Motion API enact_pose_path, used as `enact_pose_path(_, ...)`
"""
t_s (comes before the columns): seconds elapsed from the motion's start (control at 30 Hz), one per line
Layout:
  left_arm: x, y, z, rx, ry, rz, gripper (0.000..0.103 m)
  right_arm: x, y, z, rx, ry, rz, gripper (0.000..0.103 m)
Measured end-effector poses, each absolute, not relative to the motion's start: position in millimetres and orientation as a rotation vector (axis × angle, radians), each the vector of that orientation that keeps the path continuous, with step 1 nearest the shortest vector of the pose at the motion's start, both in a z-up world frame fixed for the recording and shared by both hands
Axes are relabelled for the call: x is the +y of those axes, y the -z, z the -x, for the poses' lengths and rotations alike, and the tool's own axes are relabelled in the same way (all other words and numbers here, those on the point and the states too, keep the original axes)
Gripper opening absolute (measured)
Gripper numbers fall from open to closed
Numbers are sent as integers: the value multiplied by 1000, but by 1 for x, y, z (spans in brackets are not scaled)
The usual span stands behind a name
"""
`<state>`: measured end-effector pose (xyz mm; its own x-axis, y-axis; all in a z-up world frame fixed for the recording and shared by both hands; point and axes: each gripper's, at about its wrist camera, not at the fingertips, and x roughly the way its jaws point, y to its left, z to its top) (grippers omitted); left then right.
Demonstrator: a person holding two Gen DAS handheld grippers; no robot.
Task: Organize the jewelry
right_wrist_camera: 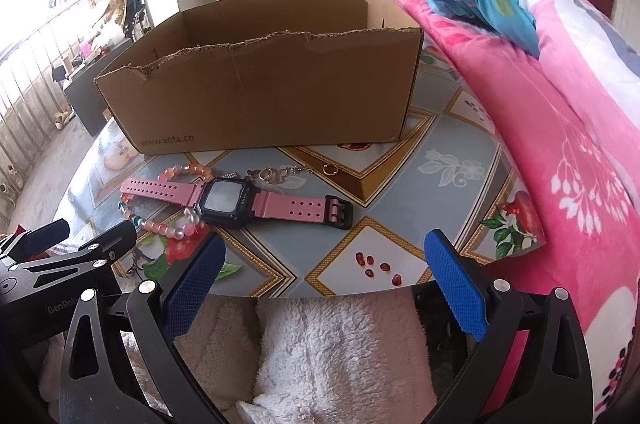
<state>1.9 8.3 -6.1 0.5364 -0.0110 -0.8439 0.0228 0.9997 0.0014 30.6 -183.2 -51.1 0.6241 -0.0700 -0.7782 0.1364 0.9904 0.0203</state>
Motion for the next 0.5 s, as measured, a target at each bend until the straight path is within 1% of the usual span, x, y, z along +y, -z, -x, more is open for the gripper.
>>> enact_pose_path(0.5, 11, 7, -5, 1009, 9, -11, 97, -182, 50, -32, 891, 123, -69, 95)
